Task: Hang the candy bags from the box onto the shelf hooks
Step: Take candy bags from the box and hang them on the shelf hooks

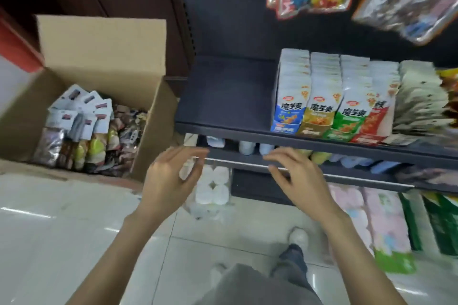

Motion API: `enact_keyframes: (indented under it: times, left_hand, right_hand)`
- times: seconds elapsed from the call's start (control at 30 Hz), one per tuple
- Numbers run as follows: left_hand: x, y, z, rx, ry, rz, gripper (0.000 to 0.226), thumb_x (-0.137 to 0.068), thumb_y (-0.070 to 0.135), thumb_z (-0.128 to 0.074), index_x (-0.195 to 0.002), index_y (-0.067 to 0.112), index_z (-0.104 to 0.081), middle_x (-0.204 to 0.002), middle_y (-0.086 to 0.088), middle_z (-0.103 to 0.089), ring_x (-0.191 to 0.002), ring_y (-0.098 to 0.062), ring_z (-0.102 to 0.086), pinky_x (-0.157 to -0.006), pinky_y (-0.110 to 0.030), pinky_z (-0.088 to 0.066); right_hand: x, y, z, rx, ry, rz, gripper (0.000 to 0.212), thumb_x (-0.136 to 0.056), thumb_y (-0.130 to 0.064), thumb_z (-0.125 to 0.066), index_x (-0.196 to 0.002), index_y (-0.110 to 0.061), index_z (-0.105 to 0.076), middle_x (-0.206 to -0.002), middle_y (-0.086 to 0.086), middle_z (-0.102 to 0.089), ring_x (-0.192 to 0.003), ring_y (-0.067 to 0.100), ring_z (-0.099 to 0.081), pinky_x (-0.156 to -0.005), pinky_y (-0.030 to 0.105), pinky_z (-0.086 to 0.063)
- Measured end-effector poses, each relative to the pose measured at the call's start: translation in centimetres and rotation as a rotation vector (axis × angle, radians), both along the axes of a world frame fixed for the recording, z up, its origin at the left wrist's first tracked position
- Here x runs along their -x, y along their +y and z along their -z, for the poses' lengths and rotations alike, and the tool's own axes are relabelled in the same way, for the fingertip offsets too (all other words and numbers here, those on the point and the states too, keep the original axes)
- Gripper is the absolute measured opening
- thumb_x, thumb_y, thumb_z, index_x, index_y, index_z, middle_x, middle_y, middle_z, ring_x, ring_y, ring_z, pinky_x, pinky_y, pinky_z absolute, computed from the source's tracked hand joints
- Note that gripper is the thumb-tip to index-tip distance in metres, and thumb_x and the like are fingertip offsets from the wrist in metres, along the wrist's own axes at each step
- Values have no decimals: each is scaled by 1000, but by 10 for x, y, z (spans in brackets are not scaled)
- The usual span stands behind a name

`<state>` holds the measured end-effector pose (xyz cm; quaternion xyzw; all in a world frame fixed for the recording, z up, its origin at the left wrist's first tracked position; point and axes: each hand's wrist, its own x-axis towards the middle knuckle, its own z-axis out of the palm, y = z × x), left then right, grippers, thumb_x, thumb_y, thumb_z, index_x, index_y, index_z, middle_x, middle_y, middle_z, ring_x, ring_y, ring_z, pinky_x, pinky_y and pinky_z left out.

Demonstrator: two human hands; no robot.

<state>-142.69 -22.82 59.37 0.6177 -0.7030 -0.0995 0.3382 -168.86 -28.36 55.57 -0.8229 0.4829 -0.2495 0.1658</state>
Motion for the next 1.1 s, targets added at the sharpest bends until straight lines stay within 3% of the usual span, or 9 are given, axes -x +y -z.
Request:
enact_keyframes:
  times: [0.23,0.33,0.43,0.5,0.63,0.8,0.97,1.03,1.1]
  left_hand:
    - [-140,44,33,-28,95,-236,25,-87,15,-53,-106,13,-69,-100,9,-66,-89,-12,-59,-78,-20,-47]
    - [-185,37,33,-74,105,-316,25,-87,7,-57,-110,12,-68,-103,7,-67,-94,-11,-61,-78,-6,-42]
    - [-226,19,34,-169,118,-405,30,-88,-2,-60,-113,12,-66,-100,9,-65,-88,2,-53,-69,1,-36]
    - [-259,2,38,-247,84,-427,29,-88,3,-61,-115,14,-65,-103,5,-68,-89,-7,-58,-71,-8,-40]
    - [-322,-25,46,-382,-10,-461,38,-87,8,-63,-125,6,-58,-118,-15,-63,-109,-32,-59,-88,-40,-47]
    - [-381,-48,52,-477,-15,-514,52,-84,5,-64,-133,9,-51,-126,-18,-52,-115,-34,-51,-94,-40,-40]
    - [-441,-80,73,-530,-81,-329,72,-73,3,-76,-138,3,-45,-133,-23,-47,-122,-41,-46,-101,-48,-39]
    - [-457,-97,79,-576,-129,-193,78,-76,3,-72,-144,3,-35,-145,-21,-37,-133,-40,-35,-111,-46,-30]
    - [-468,-114,83,-661,-184,-35,88,-79,15,-75,-149,6,-22,-154,-17,-24,-143,-35,-19,-118,-42,-17]
  right_hand:
    - [-155,16,-9,-120,-28,-182,20,-92,-18,-59,-109,-23,-68,-107,-8,-66,-92,17,-64,-67,34,-54]
    - [-214,3,-21,-125,-22,-281,21,-95,-18,-57,-113,-23,-67,-111,-8,-65,-95,15,-62,-70,36,-53]
    - [-266,-18,-27,-161,33,-355,24,-98,-22,-52,-119,-23,-65,-120,-6,-62,-104,15,-58,-77,34,-49]
    - [-298,-37,-26,-189,73,-385,26,-99,-24,-51,-122,-24,-63,-124,-7,-59,-105,13,-57,-78,30,-45]
    - [-365,-78,-15,-311,179,-418,35,-99,-26,-51,-134,-23,-51,-133,2,-53,-114,20,-55,-87,34,-46]
    - [-434,-112,9,-395,264,-396,57,-98,-28,-53,-149,-18,-31,-147,9,-40,-132,27,-41,-101,37,-37]
    - [-482,-130,42,-553,268,-225,75,-94,-35,-60,-153,-19,-17,-147,13,-37,-133,30,-40,-103,44,-38]
    - [-491,-134,53,-610,243,-175,84,-92,-37,-62,-154,-17,-9,-154,11,-30,-139,29,-33,-107,42,-33]
    - [-498,-134,59,-684,188,-118,92,-90,-38,-65,-154,-12,-4,-159,6,-24,-143,26,-28,-111,39,-28]
